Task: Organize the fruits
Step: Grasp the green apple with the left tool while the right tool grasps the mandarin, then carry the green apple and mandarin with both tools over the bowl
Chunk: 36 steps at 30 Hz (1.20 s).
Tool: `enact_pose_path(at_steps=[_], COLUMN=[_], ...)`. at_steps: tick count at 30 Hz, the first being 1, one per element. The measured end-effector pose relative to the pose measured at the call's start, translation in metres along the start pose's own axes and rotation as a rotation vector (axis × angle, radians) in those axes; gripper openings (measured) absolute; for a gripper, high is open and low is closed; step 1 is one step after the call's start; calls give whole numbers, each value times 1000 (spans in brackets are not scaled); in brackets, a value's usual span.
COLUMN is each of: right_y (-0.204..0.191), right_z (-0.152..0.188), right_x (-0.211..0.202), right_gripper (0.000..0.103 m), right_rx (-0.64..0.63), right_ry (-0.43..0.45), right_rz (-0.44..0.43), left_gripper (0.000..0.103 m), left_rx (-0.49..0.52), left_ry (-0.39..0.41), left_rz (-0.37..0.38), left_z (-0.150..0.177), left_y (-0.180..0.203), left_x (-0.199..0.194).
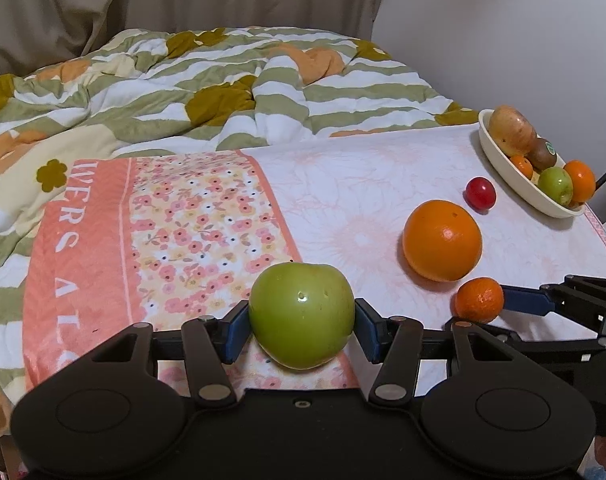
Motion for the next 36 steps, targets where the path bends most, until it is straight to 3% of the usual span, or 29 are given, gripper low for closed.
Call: enact_pose_path(at_steps=[5,17,28,36], right_y=[-2,-8,5,40], right_z=[-3,0,15,33], right_x=[1,-20,-76,-124], right_gripper=[52,51,51,51], right_rx=[-8,-48,-62,-63], right_ry=[8,56,130,172], right_rz=[3,-29,-43,-79], left_gripper=[58,58,58,58], left_rx=[-16,-94,-107,-153], left_ry=[6,86,179,231], left_rz=[-24,-73,-107,-136], left_z=[5,23,52,66], left_y=[-5,-11,27,73], left_x=[-3,-40,-93,-129])
Point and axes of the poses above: each gripper's, at about its wrist camera, not at the fingertips, and x roughly the way its jaws point, y to its right, z to its underside, the point moved 6 cm from there along x, roughly the way its jaws point, and after that the axes turned 13 degrees about -y, right-handed, at the moved point
